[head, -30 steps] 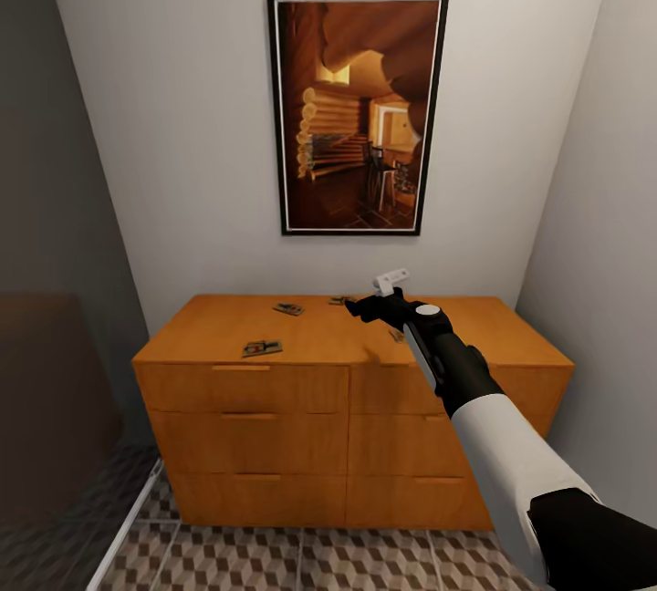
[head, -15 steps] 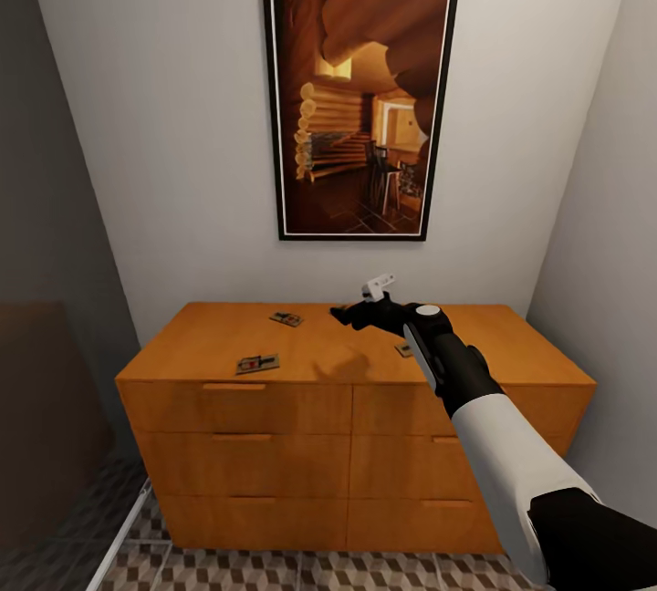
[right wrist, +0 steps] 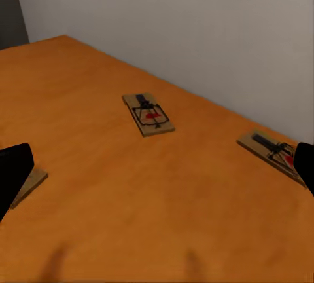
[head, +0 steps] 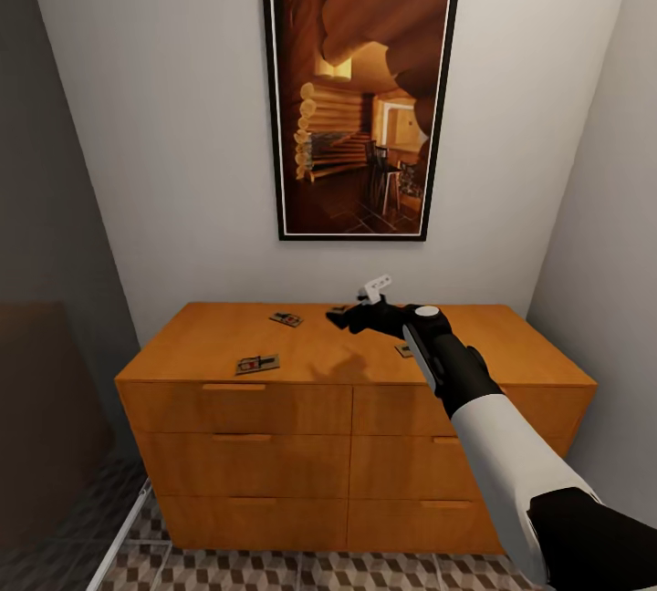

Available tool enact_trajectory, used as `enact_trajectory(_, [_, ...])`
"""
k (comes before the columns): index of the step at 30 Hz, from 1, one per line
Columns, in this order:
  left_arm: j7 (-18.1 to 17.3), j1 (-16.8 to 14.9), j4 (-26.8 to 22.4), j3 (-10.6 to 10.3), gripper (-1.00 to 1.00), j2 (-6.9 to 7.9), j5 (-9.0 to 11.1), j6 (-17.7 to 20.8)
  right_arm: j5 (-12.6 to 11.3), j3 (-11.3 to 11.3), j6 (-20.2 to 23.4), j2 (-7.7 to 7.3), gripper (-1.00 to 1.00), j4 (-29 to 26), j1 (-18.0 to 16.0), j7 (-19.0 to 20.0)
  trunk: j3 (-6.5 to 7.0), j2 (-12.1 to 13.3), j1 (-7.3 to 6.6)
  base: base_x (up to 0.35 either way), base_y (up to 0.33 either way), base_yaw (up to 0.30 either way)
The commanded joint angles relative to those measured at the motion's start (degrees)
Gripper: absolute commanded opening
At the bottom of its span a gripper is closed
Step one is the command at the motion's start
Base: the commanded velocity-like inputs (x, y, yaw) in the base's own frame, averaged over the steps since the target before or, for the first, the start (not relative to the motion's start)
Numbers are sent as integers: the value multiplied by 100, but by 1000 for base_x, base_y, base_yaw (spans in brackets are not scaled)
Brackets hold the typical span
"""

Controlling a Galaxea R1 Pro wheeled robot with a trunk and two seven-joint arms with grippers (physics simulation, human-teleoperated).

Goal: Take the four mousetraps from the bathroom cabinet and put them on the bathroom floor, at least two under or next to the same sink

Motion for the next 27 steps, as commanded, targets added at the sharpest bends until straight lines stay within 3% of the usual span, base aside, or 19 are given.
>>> enact_trajectory(1, [18, -9, 23, -28, 100, 0, -3, -37, 62, -9, 15, 1, 100, -7, -4, 72, -6, -4, 0, 0, 0, 0])
enact_trajectory(27, [19, -9, 27, -28, 100, 0, -3, -28, 66, -8, 11, -3, 100, 74, -4, 249, -6, -4, 0, 0, 0, 0])
